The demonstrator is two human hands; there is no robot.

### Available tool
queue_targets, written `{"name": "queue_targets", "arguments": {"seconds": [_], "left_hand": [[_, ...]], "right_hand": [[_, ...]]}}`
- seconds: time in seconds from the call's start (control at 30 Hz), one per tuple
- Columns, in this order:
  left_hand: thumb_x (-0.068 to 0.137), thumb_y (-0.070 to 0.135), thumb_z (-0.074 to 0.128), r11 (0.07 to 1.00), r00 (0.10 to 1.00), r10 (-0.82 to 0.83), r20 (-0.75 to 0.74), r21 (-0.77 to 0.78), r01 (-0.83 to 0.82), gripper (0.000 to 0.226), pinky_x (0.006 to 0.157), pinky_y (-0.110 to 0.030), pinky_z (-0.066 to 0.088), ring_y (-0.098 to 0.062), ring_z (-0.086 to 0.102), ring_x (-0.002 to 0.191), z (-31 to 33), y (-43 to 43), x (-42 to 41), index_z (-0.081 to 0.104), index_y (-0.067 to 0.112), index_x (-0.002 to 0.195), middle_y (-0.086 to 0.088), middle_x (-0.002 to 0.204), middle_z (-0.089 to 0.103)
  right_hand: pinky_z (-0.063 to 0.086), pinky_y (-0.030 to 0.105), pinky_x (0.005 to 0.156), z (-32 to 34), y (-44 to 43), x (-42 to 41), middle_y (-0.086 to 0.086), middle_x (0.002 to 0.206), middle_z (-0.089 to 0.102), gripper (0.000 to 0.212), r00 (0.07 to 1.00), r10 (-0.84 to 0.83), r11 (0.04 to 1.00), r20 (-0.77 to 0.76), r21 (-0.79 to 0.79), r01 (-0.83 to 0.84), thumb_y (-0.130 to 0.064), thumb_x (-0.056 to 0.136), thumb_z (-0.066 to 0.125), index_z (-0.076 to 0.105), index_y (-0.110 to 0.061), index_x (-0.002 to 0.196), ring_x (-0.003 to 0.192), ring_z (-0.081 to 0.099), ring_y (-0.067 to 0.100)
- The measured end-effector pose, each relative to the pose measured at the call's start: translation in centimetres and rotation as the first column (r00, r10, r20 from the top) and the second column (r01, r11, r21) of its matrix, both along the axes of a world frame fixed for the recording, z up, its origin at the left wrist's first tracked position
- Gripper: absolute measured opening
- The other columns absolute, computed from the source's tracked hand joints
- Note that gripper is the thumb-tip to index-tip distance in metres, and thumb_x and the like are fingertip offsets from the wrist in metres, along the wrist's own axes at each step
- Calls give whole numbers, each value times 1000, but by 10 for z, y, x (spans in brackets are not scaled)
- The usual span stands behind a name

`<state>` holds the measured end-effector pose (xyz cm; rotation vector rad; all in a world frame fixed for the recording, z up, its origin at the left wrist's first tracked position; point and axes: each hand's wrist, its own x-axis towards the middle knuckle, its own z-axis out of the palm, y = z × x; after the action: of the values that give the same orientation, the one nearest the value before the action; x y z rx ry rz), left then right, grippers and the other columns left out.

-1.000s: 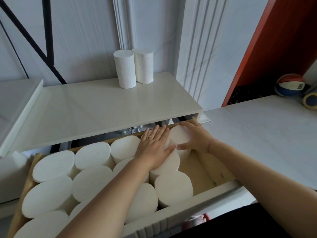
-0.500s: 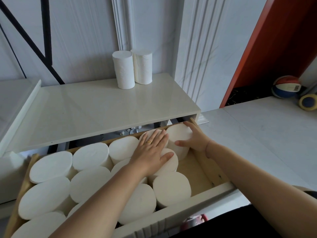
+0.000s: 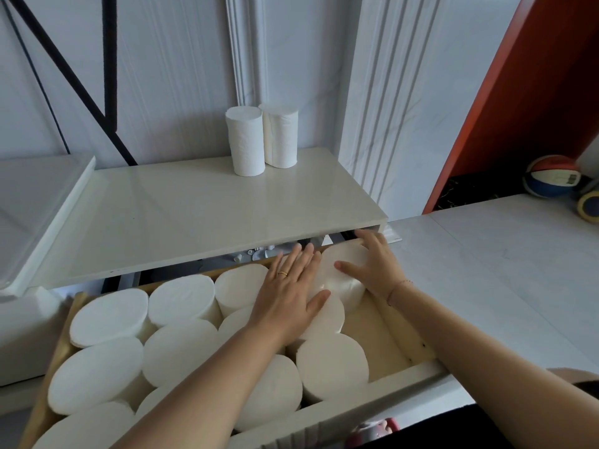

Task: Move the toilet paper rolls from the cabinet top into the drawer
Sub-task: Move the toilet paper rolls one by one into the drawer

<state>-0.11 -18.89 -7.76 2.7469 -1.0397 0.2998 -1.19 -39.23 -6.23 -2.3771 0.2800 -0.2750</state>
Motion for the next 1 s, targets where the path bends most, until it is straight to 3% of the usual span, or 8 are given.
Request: {"name": "queue_targets", "arguments": {"seconds": [0.1,0.17,0.27,0.43,0.53,0.73,0.87,1.0], "left_hand": [[94,53,9,992,993,95,69,-84,-89,67,116,-36,-13,-18,-11,144,5,5,2,5,17,149,1,157,-2],[94,54,8,981,980,181,81,-90,-174,66,115,-37,-16,-19,-14,143,7,11,10,-1,19,149,1,156,-7],[88,62,-8,930,933,357,48,-111,-350,70,113,-39,-19,-18,-17,143,7,28,28,-13,24,146,3,156,-14],[86,58,-1,834,850,516,-104,-166,-526,77,115,-41,-11,-19,-6,146,12,58,48,6,17,150,-2,159,3],[86,60,-6,813,831,537,-144,-172,-556,78,116,-46,-6,-21,1,146,21,60,51,11,17,150,-1,159,10],[86,58,-2,816,826,551,-123,-131,-563,75,114,-49,-7,-20,5,146,22,55,51,19,22,149,2,158,15],[92,59,1,810,823,552,-135,-147,-568,69,113,-47,-12,-19,1,146,21,54,51,16,23,149,3,158,12],[88,58,0,800,818,555,-155,-173,-575,72,112,-45,-16,-18,-2,146,22,54,51,15,24,149,4,158,10]], "right_hand": [[29,4,93,19,20,4,0,141,40,61,974,-11,1000,227,-16,15,-32,82,73,48,-14,135,124,44,12],[29,-1,90,34,37,16,-1,137,44,56,960,-10,999,279,41,-1,-32,84,71,48,-16,133,120,45,9],[33,16,99,52,65,46,1,138,43,62,962,0,990,274,134,-38,-35,85,69,41,-17,137,121,43,8],[36,29,109,68,98,117,6,142,41,76,972,24,975,232,209,-74,-39,83,72,34,-11,142,128,42,17],[36,32,111,70,111,162,6,145,39,81,979,0,963,204,263,-55,-40,80,73,32,-11,144,131,41,19],[28,20,96,66,130,231,5,149,34,91,979,-48,936,197,351,-25,-40,78,76,25,-10,147,135,38,19],[34,26,101,60,136,255,5,146,35,90,979,-58,928,194,373,-19,-38,77,76,25,-11,146,131,40,21],[38,25,92,51,142,269,1,136,42,87,980,-53,903,191,429,-34,-33,74,78,28,-15,143,120,46,20]]}}
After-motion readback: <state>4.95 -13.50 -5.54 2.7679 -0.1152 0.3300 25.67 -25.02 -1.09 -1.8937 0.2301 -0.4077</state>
